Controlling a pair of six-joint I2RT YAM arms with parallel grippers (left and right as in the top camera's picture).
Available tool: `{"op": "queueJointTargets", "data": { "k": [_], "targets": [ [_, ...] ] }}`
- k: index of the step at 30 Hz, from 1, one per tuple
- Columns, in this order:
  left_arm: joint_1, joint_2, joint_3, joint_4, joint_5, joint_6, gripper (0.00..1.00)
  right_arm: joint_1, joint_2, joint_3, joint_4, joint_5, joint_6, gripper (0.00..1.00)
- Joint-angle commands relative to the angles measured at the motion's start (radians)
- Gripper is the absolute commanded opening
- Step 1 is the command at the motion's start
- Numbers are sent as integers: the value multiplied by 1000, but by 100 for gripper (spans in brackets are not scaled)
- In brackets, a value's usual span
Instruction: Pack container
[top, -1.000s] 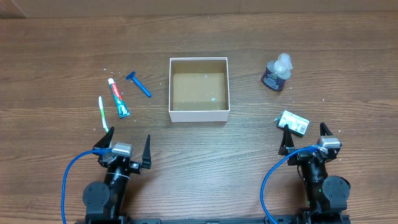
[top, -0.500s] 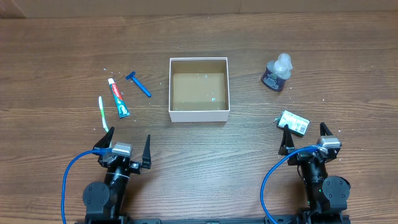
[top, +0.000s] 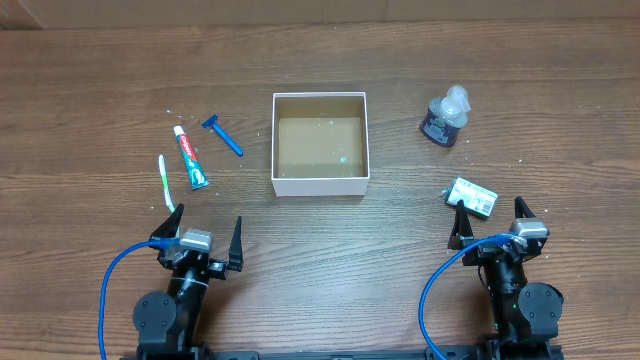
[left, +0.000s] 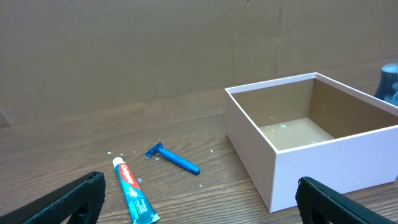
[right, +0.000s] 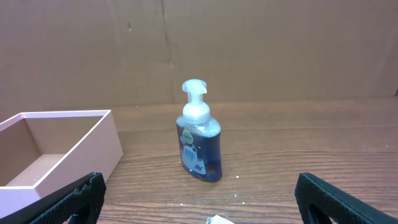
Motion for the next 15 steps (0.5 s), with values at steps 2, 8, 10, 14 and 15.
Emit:
{"op": "queueJointTargets", "data": {
  "k": [2,8,10,14,15],
  "targets": [
    [7,-9,-3,0,-2,-10,100,-7,-10,-11,6,-5,-4,100],
    [7,-9,-3,0,-2,-10,100,-7,-10,-11,6,-5,-4,100],
    [7,-9,-3,0,-2,-10,100,-7,-10,-11,6,-5,-4,100],
    [7,-9,-3,0,-2,-10,100,-7,-10,-11,26,30,-4,100],
    [7,-9,-3,0,-2,-10,100,-7,-10,-10,42,27,-4,100]
  ]
}}
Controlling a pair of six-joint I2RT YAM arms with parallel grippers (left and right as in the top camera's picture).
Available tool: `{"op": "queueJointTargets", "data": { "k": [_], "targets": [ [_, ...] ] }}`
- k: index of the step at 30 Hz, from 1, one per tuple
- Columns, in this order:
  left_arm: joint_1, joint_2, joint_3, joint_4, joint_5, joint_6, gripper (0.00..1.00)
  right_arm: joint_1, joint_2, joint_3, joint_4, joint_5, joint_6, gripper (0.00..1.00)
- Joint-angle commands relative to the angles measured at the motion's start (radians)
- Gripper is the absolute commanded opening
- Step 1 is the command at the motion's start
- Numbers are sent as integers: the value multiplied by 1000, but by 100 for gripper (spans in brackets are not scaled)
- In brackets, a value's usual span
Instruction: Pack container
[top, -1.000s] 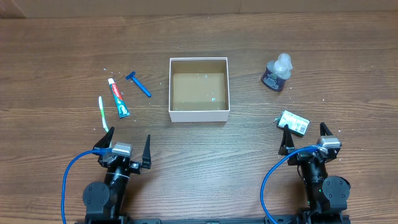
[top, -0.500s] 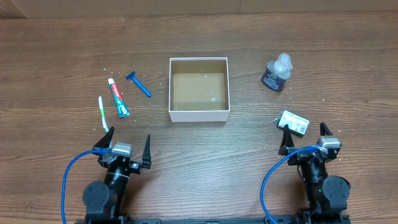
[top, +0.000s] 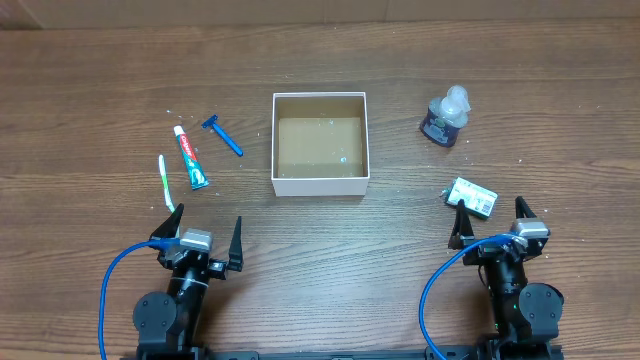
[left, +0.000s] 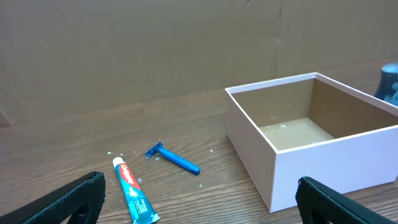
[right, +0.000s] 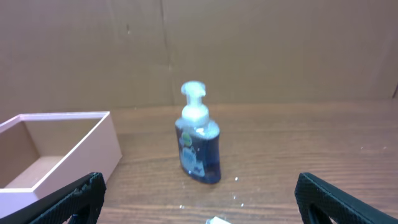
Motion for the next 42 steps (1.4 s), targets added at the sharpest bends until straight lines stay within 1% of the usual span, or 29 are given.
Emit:
{"op": "queueJointTargets", "data": {
  "k": [1,3,4,7,10,11,15,18,21,23,25,27,31,34,42],
  "targets": [
    [7,-9,-3,0,-2,-10,100,-8,-10,-10,45,5,-4,100],
    [7,-9,-3,0,-2,-10,100,-8,-10,-10,82,-66,-4,100],
    [7,-9,-3,0,-2,-10,100,-8,-9,3,97,-146,-4,100],
    [7,-9,-3,0,-2,-10,100,-8,20,56,63,-186,-3,100],
    [7,-9,-3,0,-2,-10,100,-8,129,164,16,-218,-3,100],
    [7,-9,-3,0,-2,-10,100,-8,177,204,7,-225,-4,100],
    [7,-9,-3,0,-2,-10,100,-8,484,464,-89,-275,-4,100],
    [7,-9,-3,0,-2,-10,100,-8,706,683,-230,-302,-5,100],
    [7,-9,-3,0,-2,-10,100,-8,946,959,-439,-311,-4,100],
    [7,-9,-3,0,-2,-10,100,-8,1056,1091,-522,-319,0,100],
    [7,-9,-3,0,-2,-10,100,-8,1136,1172,-561,-356,8,100],
    [7,-9,-3,0,-2,-10,100,-9,1181,1202,-528,-363,7,100],
    [7,-9,-3,0,-2,-10,100,-9,1183,1215,-470,-362,-4,100],
    [7,-9,-3,0,-2,-10,100,-13,1203,1247,-487,-343,-16,100],
    [7,-9,-3,0,-2,-10,100,-88,1425,1503,-772,-325,-15,100]
  ]
}}
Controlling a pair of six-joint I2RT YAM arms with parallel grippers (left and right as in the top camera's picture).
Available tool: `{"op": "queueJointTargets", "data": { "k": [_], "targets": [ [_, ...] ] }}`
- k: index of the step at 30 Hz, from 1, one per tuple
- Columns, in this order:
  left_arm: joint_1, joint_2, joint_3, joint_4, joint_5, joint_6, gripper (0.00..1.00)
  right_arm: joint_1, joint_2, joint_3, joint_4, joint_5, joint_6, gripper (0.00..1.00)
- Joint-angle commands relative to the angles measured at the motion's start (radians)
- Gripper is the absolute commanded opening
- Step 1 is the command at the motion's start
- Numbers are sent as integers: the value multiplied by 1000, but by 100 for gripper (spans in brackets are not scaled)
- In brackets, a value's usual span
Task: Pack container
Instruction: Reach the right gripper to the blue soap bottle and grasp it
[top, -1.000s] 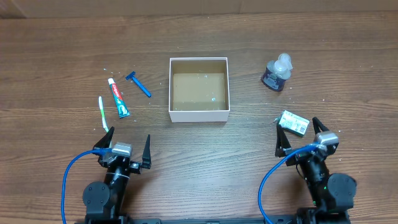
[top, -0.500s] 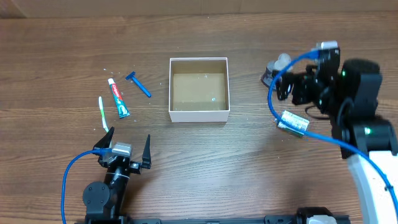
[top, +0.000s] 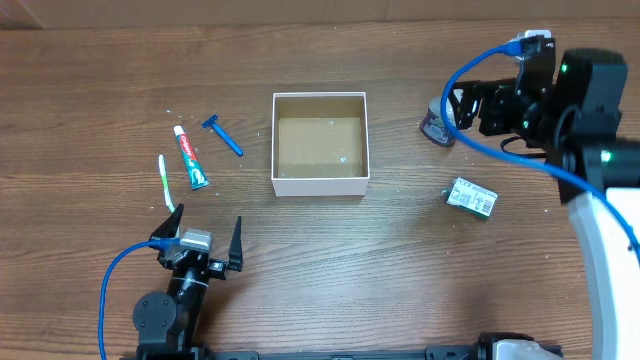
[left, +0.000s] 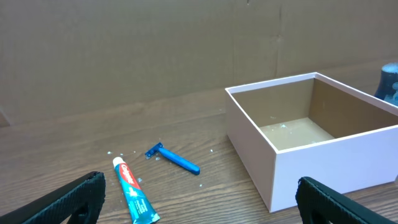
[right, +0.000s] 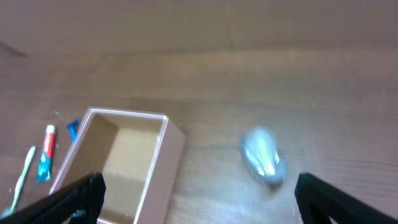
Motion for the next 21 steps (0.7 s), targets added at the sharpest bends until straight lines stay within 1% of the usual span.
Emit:
{"op": "queueJointTargets", "data": {
  "k": [1,4,12,21],
  "targets": [
    [7,-9,-3,0,-2,-10,100,-33,99,127,-72,13,-6,100],
    [7,-9,-3,0,-2,-10,100,-32,156,155,-85,0,-36,100],
    [7,-9,-3,0,-2,-10,100,-32,237,154,-4,-10,-39,100],
    [7,-9,-3,0,-2,-10,100,-31,419,154,5,4,-34,100]
  ]
}}
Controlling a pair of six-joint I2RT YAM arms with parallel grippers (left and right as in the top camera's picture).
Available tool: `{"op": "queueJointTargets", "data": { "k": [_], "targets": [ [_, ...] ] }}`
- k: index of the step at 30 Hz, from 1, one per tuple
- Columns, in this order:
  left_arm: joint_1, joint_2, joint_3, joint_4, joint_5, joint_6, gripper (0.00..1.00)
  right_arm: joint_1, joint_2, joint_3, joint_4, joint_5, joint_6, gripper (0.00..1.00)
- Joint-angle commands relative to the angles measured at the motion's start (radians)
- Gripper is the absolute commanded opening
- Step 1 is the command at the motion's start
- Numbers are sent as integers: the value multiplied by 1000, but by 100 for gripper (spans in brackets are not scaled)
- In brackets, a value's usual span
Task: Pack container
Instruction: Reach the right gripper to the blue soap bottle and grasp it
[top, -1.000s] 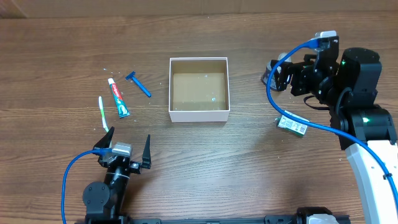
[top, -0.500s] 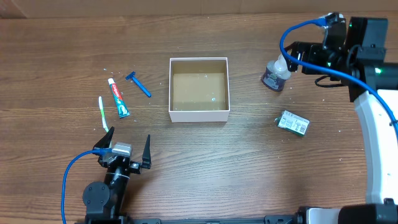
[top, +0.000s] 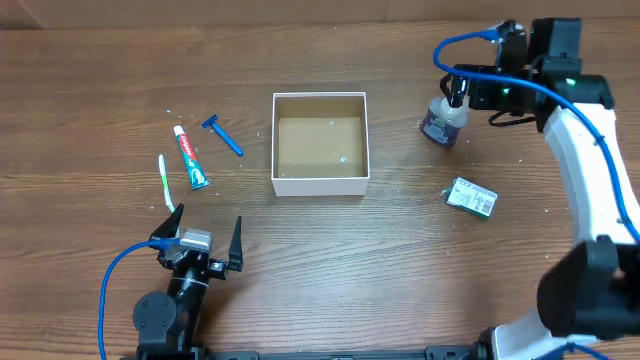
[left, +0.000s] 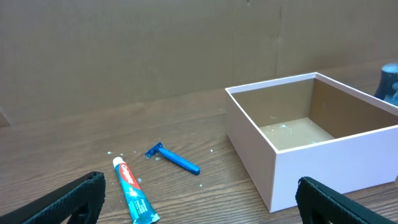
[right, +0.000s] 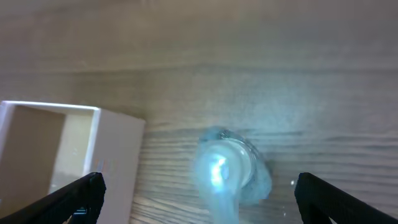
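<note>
The open white box (top: 320, 184) stands mid-table; the left wrist view shows its wall (left: 311, 168). To its right stands a dark-blue soap pump bottle (top: 441, 122). My right gripper (top: 456, 92) hangs open just above it, and the right wrist view looks down on the blurred pump top (right: 225, 167) between the spread fingers. A small soap pack (top: 472, 197) lies nearer the front right. Toothpaste (top: 192, 158), a blue razor (top: 223, 135) and a toothbrush (top: 167, 182) lie left of the box. My left gripper (top: 198, 246) rests open at the front left.
The toothpaste (left: 134, 198) and razor (left: 174, 160) lie ahead of the left gripper (left: 199, 202) on the wooden table. The right arm's blue cable loops over the table's far right. A cardboard wall stands behind the table.
My right gripper has moved left and lower, from beside the soap bottle to directly above its pump. It stays open. The left arm and all the objects are where they were.
Both grippers rested open at the front edge, the right one facing the soap bottle beyond the soap pack. Then the right arm was raised at the far right, looking down on box and bottle. Now it hangs open over the bottle.
</note>
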Motion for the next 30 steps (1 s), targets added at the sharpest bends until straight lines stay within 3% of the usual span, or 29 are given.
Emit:
{"op": "queueJointTargets", "data": {
  "k": [1,20,22,24,25,30],
  "targets": [
    [7,-9,-3,0,-2,-10,100,-1,47,23,7,2,-4,100],
    [7,-9,-3,0,-2,-10,100,10,137,10,60,24,-21,95],
    [7,-9,-3,0,-2,-10,100,10,147,10,66,25,-27,89],
    [7,-9,-3,0,-2,-10,100,11,158,10,68,24,-27,71],
    [7,-9,-3,0,-2,-10,100,11,168,10,74,24,-27,56],
    [7,-9,-3,0,-2,-10,100,11,169,10,85,24,-48,49]
  ]
}}
